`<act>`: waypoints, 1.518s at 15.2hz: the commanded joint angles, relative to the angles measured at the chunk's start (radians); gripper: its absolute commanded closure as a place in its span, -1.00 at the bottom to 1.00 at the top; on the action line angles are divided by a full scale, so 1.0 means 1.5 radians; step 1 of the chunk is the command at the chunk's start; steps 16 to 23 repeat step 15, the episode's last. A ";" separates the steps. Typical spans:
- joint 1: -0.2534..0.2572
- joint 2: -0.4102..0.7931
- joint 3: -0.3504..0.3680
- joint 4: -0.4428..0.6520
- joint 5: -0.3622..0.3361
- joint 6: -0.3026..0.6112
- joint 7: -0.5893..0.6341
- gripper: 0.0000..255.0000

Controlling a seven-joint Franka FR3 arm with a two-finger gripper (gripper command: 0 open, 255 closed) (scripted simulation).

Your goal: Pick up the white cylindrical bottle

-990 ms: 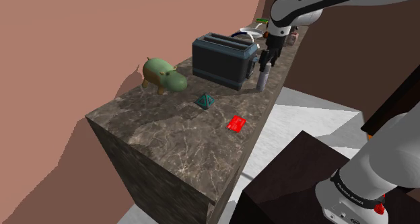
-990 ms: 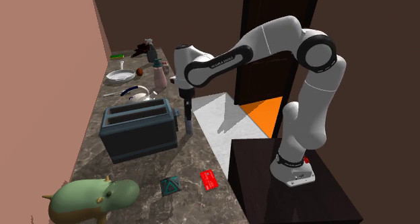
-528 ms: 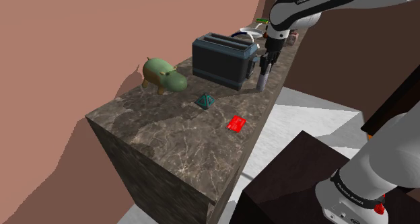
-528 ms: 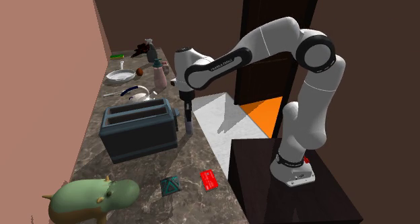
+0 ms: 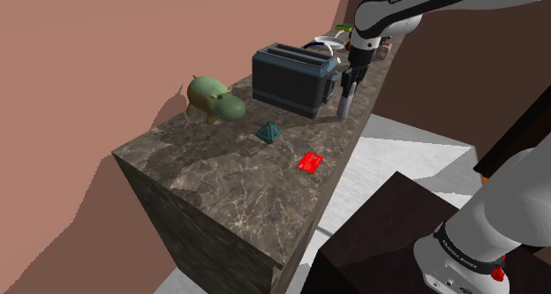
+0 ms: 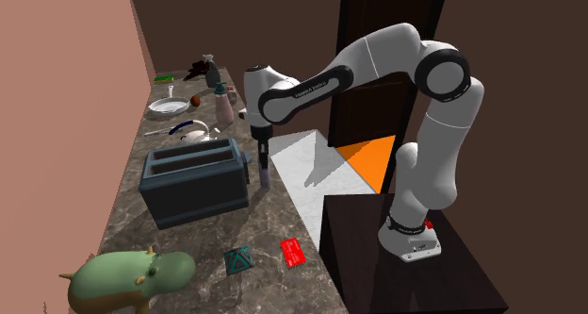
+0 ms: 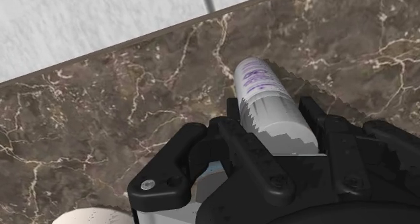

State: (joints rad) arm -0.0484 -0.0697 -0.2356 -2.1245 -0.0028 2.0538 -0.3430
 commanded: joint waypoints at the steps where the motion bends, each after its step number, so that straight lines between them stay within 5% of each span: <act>1: 0.000 -0.004 0.001 0.011 -0.001 -0.016 0.001 1.00; 13: 0.001 -0.027 0.003 0.095 -0.006 -0.122 0.006 1.00; 23: 0.001 -0.027 0.003 0.097 -0.006 -0.123 0.006 1.00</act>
